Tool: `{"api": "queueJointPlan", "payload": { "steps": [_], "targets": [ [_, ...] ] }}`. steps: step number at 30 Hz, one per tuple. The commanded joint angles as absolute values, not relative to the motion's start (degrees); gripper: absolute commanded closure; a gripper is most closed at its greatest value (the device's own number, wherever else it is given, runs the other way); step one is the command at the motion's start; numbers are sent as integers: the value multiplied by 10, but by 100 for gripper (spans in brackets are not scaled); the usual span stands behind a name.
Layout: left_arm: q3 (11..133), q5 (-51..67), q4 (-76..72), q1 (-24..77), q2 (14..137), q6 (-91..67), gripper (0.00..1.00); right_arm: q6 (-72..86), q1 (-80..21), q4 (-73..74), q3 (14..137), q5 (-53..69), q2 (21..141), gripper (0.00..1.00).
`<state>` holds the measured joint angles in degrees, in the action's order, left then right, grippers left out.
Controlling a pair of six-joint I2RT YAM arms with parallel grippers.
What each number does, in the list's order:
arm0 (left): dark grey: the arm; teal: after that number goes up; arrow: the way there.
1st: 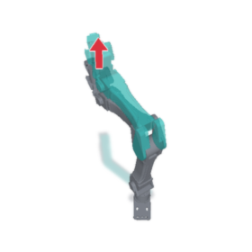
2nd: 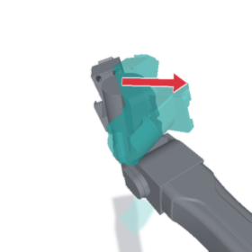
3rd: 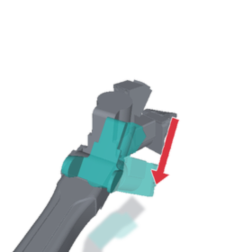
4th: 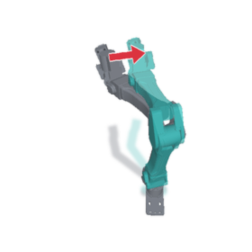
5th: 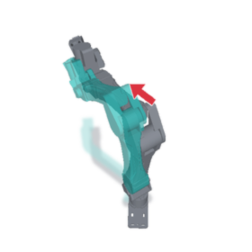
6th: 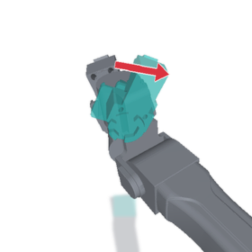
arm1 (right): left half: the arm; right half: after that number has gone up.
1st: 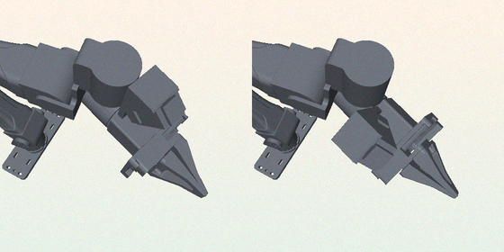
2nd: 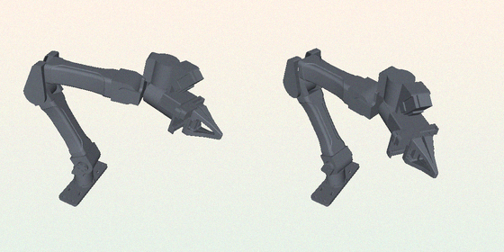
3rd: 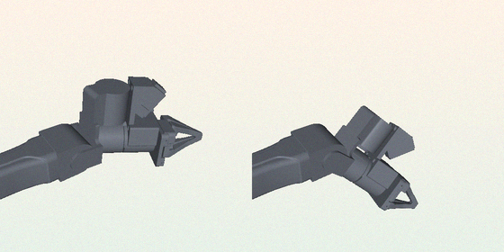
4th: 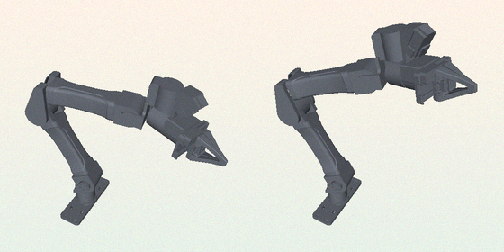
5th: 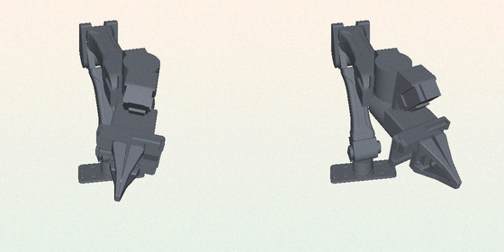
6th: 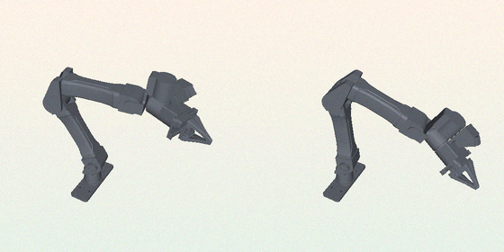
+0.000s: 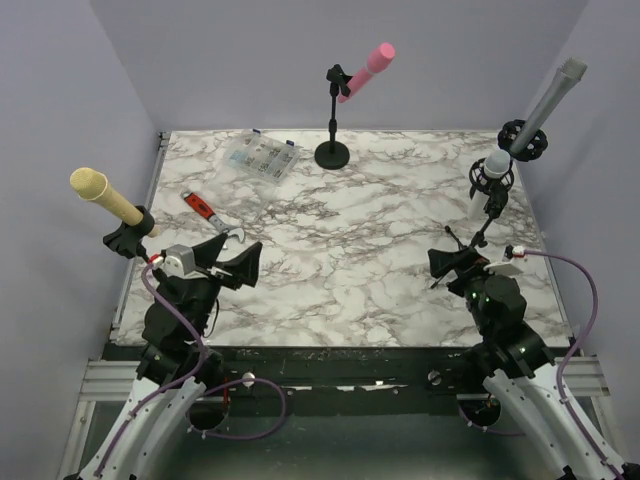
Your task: Remove the microphone from the stand
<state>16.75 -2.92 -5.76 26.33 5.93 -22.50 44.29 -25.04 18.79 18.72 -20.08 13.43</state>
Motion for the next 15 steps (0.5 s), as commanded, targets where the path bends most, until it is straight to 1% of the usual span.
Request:
{"api": "queueJointPlan", "payload": {
  "steps": [1, 4, 6, 10, 12, 15],
  "targets": [
    [202, -174, -7, 263, 80, -301, 1, 480, -248, 220, 201, -273, 151, 0],
    [234, -251, 57, 264, 104, -384, 1, 502, -248, 238, 209, -305, 179, 0],
    [269, -242, 94, 264, 129, -383, 1, 516, -248, 253, 221, -320, 204, 0],
    [355, -195, 200, 264, 172, -374, 1, 533, -248, 279, 243, -359, 246, 0],
    [361, -156, 183, 263, 175, -336, 1, 531, -248, 282, 247, -382, 253, 0],
    [358, -62, 129, 263, 171, -276, 1, 515, -248, 273, 256, -408, 248, 0]
  ]
}}
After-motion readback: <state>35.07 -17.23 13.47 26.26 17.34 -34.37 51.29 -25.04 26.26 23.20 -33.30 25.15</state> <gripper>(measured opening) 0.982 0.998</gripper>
